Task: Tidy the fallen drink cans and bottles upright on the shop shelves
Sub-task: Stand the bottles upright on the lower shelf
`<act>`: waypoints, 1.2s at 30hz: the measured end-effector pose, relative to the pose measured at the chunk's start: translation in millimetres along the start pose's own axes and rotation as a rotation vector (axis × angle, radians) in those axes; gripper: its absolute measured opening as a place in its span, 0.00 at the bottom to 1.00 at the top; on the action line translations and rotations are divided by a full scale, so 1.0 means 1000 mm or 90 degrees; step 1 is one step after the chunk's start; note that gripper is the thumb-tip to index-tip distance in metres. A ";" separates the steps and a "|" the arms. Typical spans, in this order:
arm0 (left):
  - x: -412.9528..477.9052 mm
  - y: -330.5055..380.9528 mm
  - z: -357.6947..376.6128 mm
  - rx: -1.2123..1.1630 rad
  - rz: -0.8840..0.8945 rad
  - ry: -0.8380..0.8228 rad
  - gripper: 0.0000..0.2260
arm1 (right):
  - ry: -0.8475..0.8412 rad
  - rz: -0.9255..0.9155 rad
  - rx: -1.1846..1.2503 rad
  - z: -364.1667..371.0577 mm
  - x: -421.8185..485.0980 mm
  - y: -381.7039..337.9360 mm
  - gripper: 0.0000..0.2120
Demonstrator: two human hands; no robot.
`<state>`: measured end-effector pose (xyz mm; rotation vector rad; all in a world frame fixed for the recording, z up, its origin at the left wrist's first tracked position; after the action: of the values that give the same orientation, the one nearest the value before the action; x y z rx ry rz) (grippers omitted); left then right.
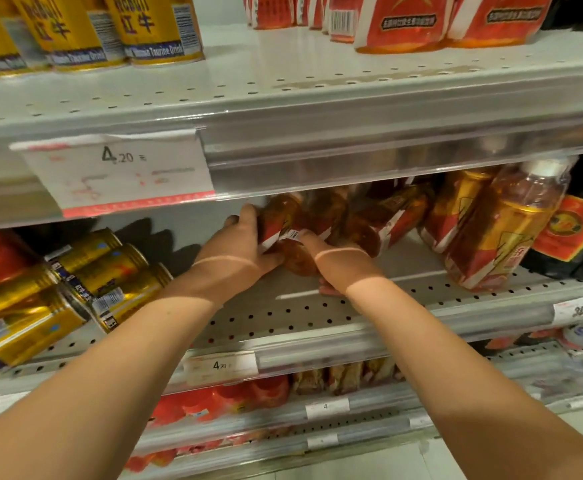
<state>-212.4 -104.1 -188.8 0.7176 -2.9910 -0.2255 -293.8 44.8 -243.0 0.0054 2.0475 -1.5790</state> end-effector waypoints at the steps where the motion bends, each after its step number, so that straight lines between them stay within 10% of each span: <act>1: -0.001 0.000 0.000 -0.007 0.007 0.001 0.32 | 0.008 0.000 0.012 -0.002 0.000 0.002 0.38; 14: -0.029 -0.022 0.003 -0.172 0.037 -0.106 0.36 | -0.003 -0.032 0.071 -0.011 -0.038 0.015 0.50; 20: -0.039 -0.028 0.016 -0.377 -0.036 -0.018 0.34 | -0.074 -0.171 0.088 -0.010 -0.038 0.010 0.38; 27: -0.046 -0.024 0.044 -0.700 -0.187 0.048 0.23 | -0.009 -0.274 -0.212 -0.025 -0.044 0.014 0.45; 36: -0.055 -0.016 0.041 -0.598 -0.140 0.002 0.29 | -0.018 -0.293 -0.186 -0.035 -0.025 0.023 0.39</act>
<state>-159.5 -87.6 -232.7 0.8617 -2.3359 -1.4731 -279.4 91.6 -247.5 -0.6317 2.3515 -1.4956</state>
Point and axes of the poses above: each hand's wrist, its own x-axis towards the middle knuckle, its own z-axis out of the palm, y = z × x, the point moved 6 cm from there along x, towards the middle knuckle, and after that the axes turned 14 degrees about x, right-handed, at the moved point
